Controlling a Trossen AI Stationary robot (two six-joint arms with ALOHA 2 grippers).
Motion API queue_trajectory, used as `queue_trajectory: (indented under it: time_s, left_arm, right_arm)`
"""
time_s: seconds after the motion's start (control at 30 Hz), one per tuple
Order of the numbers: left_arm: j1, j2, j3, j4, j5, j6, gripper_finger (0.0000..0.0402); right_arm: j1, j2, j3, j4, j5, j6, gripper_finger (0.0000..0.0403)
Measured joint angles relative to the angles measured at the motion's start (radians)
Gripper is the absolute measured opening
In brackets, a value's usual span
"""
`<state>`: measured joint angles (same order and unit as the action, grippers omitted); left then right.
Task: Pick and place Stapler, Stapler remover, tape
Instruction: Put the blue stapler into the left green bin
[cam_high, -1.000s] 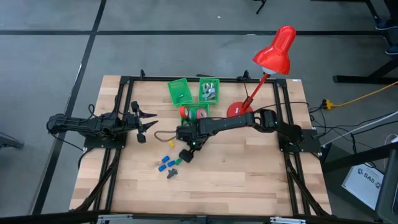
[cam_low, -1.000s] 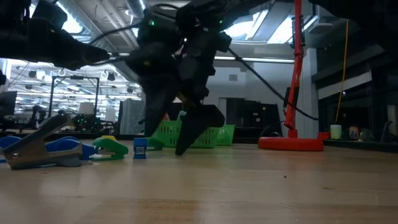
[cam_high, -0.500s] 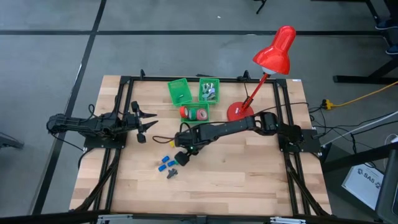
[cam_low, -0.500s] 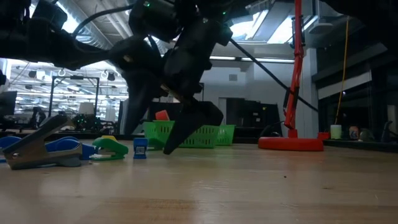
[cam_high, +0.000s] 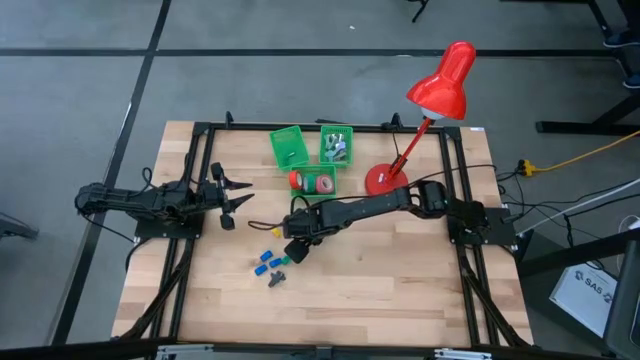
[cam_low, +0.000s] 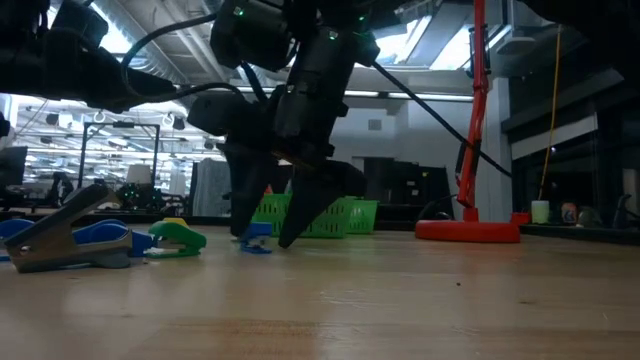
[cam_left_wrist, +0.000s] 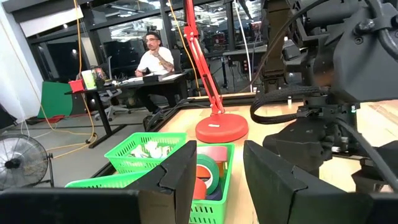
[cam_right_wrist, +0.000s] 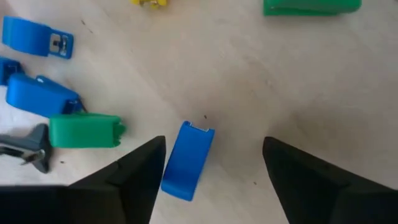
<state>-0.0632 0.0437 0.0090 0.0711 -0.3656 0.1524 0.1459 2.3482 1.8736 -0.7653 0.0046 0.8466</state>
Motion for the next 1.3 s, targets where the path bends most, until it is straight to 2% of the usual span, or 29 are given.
queue_trajectory:
  time_s: [0.3, 0.8, 0.9, 1.0, 1.3]
  left_arm:
    - [0.000, 0.000, 0.000, 0.000, 0.000, 0.000, 0.0127]
    - [0.000, 0.000, 0.000, 0.000, 0.000, 0.000, 0.0128]
    - [0.000, 0.000, 0.000, 0.000, 0.000, 0.000, 0.0127]
    - [0.000, 0.000, 0.000, 0.000, 0.000, 0.000, 0.0127]
    - [0.000, 0.000, 0.000, 0.000, 0.000, 0.000, 0.0128]
  right_arm:
    - [0.014, 0.000, 0.000, -0.043, 0.008, -0.078, 0.0222]
    - [-0.001, 0.000, 0.000, -0.043, 0.028, -0.149, 0.0096]
    - [-0.018, 0.000, 0.007, -0.049, -0.008, -0.159, 0.0076]
    - [-0.032, 0.000, 0.032, -0.054, -0.055, -0.182, 0.0075]
    - [-0.061, -0.001, 0.185, -0.103, -0.058, -0.265, 0.0092]
